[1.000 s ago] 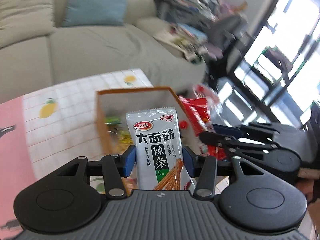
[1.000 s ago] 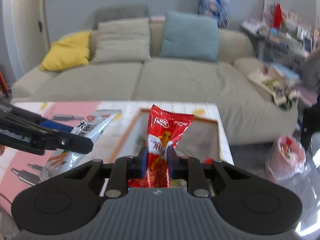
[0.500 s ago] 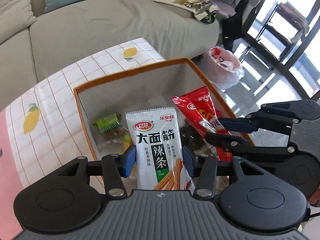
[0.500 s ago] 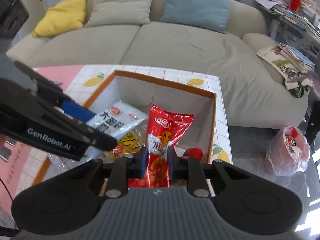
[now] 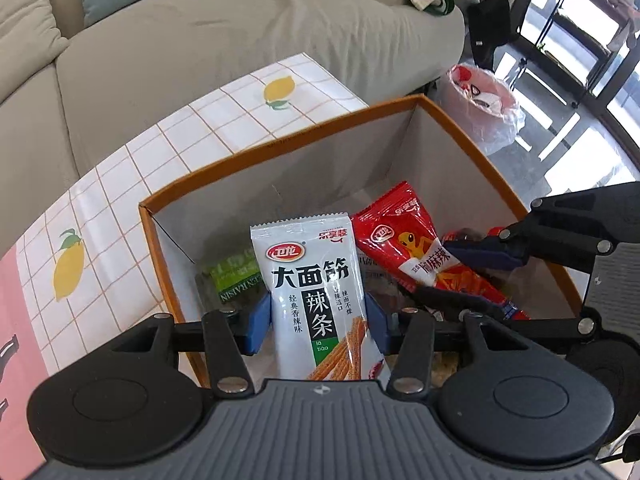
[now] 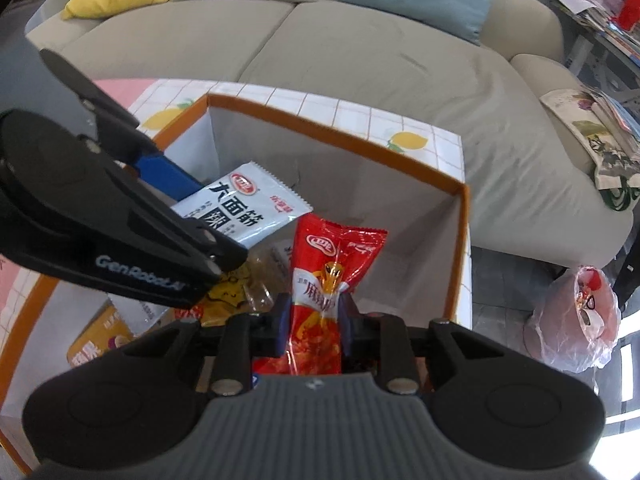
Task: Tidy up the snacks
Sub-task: 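Carry both packs over the orange box and open both tools to drop them, then withdraw both open tools from the box back over the table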
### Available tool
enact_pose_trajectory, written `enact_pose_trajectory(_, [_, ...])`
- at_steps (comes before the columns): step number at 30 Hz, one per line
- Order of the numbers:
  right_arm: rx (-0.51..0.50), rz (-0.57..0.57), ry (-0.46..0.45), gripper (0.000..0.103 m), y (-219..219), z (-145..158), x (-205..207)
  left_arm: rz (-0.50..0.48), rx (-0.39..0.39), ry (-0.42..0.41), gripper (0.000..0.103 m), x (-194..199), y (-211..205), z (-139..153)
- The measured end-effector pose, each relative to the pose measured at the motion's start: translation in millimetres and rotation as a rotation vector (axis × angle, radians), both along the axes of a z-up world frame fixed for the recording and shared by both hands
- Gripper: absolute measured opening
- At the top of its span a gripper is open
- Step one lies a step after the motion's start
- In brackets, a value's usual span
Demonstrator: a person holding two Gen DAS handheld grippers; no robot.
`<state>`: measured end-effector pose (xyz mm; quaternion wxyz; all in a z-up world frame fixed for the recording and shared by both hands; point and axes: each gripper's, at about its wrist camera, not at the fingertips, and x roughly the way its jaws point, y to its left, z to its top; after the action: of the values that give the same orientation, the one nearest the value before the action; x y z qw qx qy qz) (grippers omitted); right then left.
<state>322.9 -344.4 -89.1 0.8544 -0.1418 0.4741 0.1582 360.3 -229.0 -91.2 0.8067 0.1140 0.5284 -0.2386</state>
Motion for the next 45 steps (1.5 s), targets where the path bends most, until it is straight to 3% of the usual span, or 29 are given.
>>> enact_pose_trajectory(4, [-0.020,0.016,0.010,0.028,1.4,-2.8,-0.1,-0.001,0.005,0.007,0.060,-3.9,0.8,1.0])
enact_pose_trajectory(12, [-0.016,-0.008,0.037,0.063,2.1,9.1,-4.5,-0.010,-0.002,0.005,0.075,-17.9,6.1,17.3])
enact_pose_trajectory(20, [-0.038,-0.060,0.033,0.065,9.0,40.8,-17.2,-0.010,-0.017,-0.027,0.076,-42.9,25.8,56.7])
enact_pose_trajectory(22, [-0.025,-0.072,0.000,0.066,11.0,59.1,-30.2,-0.005,-0.030,-0.051,0.076,-54.2,37.3,73.6])
enact_pose_trajectory(25, [-0.005,-0.115,-0.071,0.081,13.7,87.1,-54.4,0.000,-0.046,-0.124,0.076,-76.9,56.9,99.2])
enact_pose_trajectory(29, [0.050,-0.187,-0.177,0.082,21.1,119.4,-91.0,0.042,-0.034,-0.276,0.076,-121.9,85.7,131.5])
enact_pose_trajectory(32, [0.088,-0.243,-0.273,0.083,32.9,133.6,-127.1,0.074,-0.039,-0.389,0.084,-160.5,107.0,145.8])
enact_pose_trajectory(36, [0.103,-0.268,-0.386,0.090,62.6,130.9,-175.9,0.149,-0.038,-0.473,0.086,-206.0,133.6,146.1])
enact_pose_trajectory(41, [0.153,-0.324,-0.417,0.090,91.7,119.5,-224.3,0.255,-0.033,-0.560,0.086,-259.8,164.3,133.5])
enact_pose_trajectory(45, [0.137,-0.363,-0.496,0.090,111.2,115.9,-258.0,0.335,-0.080,-0.564,0.089,-287.3,187.0,122.6])
